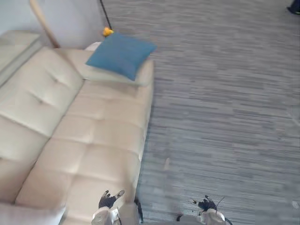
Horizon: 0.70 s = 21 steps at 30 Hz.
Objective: Pick up cushions and gather them together orderly.
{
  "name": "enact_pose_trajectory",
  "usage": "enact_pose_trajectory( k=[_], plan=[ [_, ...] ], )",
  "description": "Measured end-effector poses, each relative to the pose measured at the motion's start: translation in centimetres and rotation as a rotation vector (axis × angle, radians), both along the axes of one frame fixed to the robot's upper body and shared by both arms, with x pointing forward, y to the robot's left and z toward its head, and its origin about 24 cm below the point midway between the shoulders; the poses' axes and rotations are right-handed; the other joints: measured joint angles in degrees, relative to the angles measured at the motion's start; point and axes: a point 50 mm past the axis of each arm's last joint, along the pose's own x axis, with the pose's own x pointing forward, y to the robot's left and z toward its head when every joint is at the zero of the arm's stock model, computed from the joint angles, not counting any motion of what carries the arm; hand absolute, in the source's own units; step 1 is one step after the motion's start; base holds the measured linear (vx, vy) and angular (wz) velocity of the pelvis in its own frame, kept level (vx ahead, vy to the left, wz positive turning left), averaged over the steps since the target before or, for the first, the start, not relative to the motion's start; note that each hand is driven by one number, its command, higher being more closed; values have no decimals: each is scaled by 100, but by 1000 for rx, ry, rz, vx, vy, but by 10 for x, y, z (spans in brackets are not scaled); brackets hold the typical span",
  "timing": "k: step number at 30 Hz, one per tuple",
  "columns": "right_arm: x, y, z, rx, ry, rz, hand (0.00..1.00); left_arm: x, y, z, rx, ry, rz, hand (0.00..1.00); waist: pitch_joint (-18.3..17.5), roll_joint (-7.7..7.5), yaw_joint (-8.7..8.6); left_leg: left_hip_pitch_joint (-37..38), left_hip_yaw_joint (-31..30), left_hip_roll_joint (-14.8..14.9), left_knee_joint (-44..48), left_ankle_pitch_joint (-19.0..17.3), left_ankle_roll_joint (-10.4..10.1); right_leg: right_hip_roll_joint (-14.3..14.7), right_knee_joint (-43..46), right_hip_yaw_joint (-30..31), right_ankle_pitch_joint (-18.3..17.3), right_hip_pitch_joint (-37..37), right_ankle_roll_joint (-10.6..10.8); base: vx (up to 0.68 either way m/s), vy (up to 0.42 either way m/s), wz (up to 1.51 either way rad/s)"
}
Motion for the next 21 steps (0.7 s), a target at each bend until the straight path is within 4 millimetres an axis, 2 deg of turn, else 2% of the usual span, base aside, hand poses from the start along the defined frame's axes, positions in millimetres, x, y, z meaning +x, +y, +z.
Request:
enact_pose_trajectory(
  k=[1, 2, 3, 4, 5, 6, 7, 8, 9, 10, 11, 12, 13, 14, 15, 16, 17, 18, 19, 20, 21],
  plan=[
    [2, 2, 0, 4, -5, 1, 0, 0, 0, 0, 0, 2, 0, 0, 7, 7, 16, 109, 82, -2, -73, -5, 9, -10, 224, -2, 7, -87, 10, 400, 110, -79],
    [10, 6, 3, 15, -29, 12, 0, 0, 0, 0, 5, 7, -20, 0, 37, 36, -1, 509, 232, -8, -263, -75, 117, -119, 1392, -64, 195, -559, 607, 311, 47, -47],
    [13, 7, 4, 16, -37, 15, 0, 1, -1, 0, 9, 7, -39, 0, 50, 53, -35, 604, 237, 3, -287, -97, 144, -194, 1724, -139, 271, -684, 765, 366, -8, -27],
    [18, 7, 5, 16, -46, 20, 0, 3, -2, 0, 18, 12, -80, 0, 91, 112, -113, 907, 238, 32, -433, -113, 132, -463, 2353, -680, 242, -865, 491, 252, -58, 5],
    [19, 6, 5, 15, -47, 21, 0, 3, -2, 0, 19, 13, -88, 0, 102, 126, -104, 1040, 255, 38, -500, -112, 130, -568, 2476, -928, 122, -912, 288, 370, -132, -18],
    [21, 3, 6, 8, -50, 29, 0, 0, -4, -1, 16, 25, -91, 0, 137, 143, -87, 1434, 403, 148, -627, -111, 125, -837, 2403, -1789, -159, -1066, -218, 297, -147, -31],
    [24, 3, 7, 6, -57, 37, 0, -2, -3, -2, 17, 32, -90, 0, 134, 147, -91, 1487, 398, 187, -630, -111, 124, -860, 2218, -2000, -163, -1153, -261, 336, -241, -35],
    [30, 3, 10, -1, -72, 56, 0, -5, -2, -2, 21, 39, -91, 0, 129, 122, -110, 1567, 380, 219, -659, -144, 69, -844, 1575, -2313, -15, -1333, -348, 275, -280, -18],
    [30, 0, 10, -15, -69, 67, 0, -3, 3, -1, 37, 34, -105, 0, 144, -46, -131, 1686, 333, 135, -742, -275, -154, -765, 476, -2462, 712, -1509, -530, 294, -283, -15],
    [28, -6, 10, -29, -58, 67, 0, 0, -2, -1, 27, 37, -110, 0, 197, 65, -166, 1782, 214, 178, -792, -347, -272, -664, 579, -2474, 658, -1478, -631, 312, -242, -44],
    [29, -18, 11, -57, -47, 67, 0, -1, -11, -4, 2, 44, -119, 0, 213, 296, -117, 1824, -21, 339, -990, -329, -241, -354, 462, -2500, 641, -1398, -648, 264, -194, -56],
    [34, -23, 13, -73, -57, 58, 0, -1, -13, -4, -2, 49, -125, 0, 223, 359, -145, 1875, -141, 361, -1069, -297, -227, -256, 548, -2394, 492, -1495, -646, 312, -229, -76],
    [32, -30, 14, -84, -52, 41, 0, 1, -16, -4, -1, 52, -148, 0, 250, 423, -188, 1976, -223, 413, -1015, -257, -295, -159, 675, -2315, 256, -1521, -630, 191, -159, -50],
    [31, -31, 13, -86, -50, 32, 0, 0, -17, -5, 1, 59, -163, 0, 247, 429, -202, 1972, -268, 452, -905, -243, -316, -96, 688, -2315, 185, -1499, -644, 219, -172, -42],
    [29, -32, 13, -86, -44, 26, 0, 0, -18, -5, 1, 59, -167, 0, 241, 434, -209, 1894, -324, 539, -623, -238, -325, 11, 652, -2301, 123, -1440, -662, 246, -220, -25],
    [16, -33, 8, -85, -9, 18, 0, 3, -17, -4, 5, 47, -166, 0, 252, 463, -239, 1192, -762, 886, 1116, -74, -394, 287, 304, -2377, 74, -1025, -667, 348, -254, -15],
    [12, -33, 6, -81, 3, 15, 0, 4, -16, -3, 8, 43, -167, 0, 261, 479, -242, 941, -921, 982, 1698, 139, -404, 380, 179, -2400, 76, -859, -680, 302, -180, -12],
    [10, -32, 5, -79, 15, 16, 0, 6, -16, -3, 9, 36, -168, 0, 276, 505, -253, 639, -1076, 1116, 2487, 627, -395, 510, -36, -2402, 91, -593, -730, 216, -58, -12],
    [9, -31, 4, -79, 22, 23, 0, 7, -16, -2, 10, 34, -168, 0, 284, 519, -246, 500, -1103, 1202, 2864, 1016, -419, 599, -172, -2390, 104, -405, -771, 248, -30, -15],
    [7, -28, 3, -80, 29, 41, 0, 8, -15, -2, 11, 27, -170, 0, 313, 500, -237, 184, -1077, 1338, 3630, 960, -342, 716, -458, -2345, 76, -61, -886, 376, -17, -11],
    [8, -28, 3, -85, 27, 37, 0, 10, -16, 0, 11, 16, -169, 0, 336, 493, -221, -257, -957, 1283, 4108, 634, -158, 751, -729, -2251, 73, 277, -891, 315, -9, -9]
  ],
)
